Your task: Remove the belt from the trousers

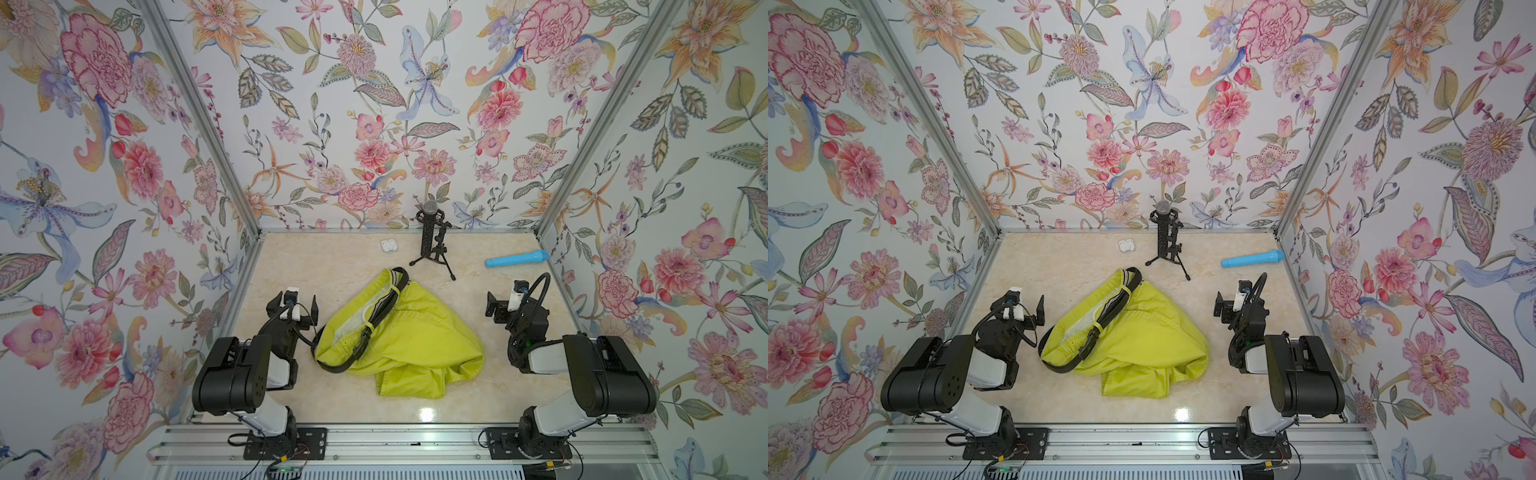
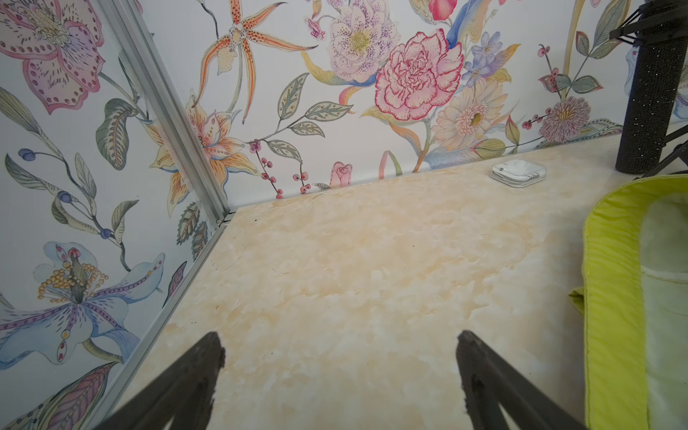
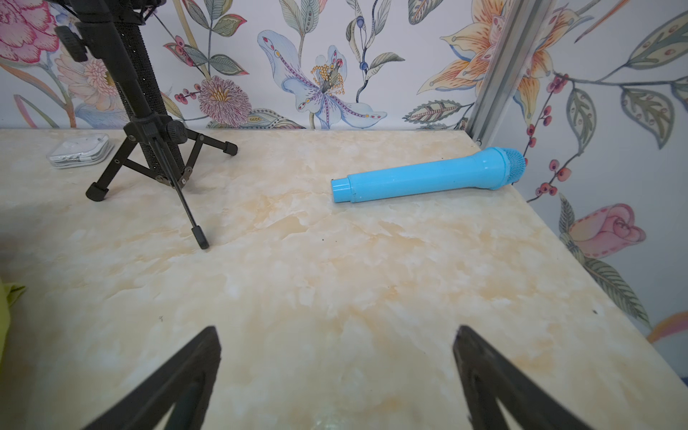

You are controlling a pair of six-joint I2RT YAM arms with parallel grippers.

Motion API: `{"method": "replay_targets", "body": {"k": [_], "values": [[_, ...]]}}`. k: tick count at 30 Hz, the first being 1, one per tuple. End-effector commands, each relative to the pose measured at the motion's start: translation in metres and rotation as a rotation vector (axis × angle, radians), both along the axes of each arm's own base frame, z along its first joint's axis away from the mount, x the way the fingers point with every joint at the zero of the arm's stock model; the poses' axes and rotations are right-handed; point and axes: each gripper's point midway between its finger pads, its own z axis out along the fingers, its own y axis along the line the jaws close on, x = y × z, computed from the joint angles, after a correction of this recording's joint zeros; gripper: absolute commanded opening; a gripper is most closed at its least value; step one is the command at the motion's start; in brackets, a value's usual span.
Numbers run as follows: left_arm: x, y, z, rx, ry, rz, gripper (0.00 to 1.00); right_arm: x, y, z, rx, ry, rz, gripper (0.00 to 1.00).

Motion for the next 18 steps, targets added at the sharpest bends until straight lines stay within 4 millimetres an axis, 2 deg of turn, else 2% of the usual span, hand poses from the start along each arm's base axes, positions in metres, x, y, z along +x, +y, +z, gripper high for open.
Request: {"method": "replay_targets", "body": {"k": [1, 13, 14, 18], "values": [[-0.002, 0.0, 0.006, 0.019, -0.023, 0.002, 0.99, -0.002, 0.0, 0.002, -0.013, -0.005, -0.003, 1.0], [-0.002, 0.001, 0.005, 0.027, -0.022, 0.01, 0.99, -0.002, 0.004, 0.004, -0.016, -0.015, 0.021, 1.0], [-0.003, 0.0, 0.017, 0.035, -0.054, 0.011, 0.99, -0.003, 0.008, 0.006, -0.024, -0.024, 0.048, 1.0], [-0.01, -0.002, 0.029, 0.066, -0.085, 0.051, 0.99, -0.009, 0.025, 0.023, -0.059, -0.031, 0.12, 1.0]]}}
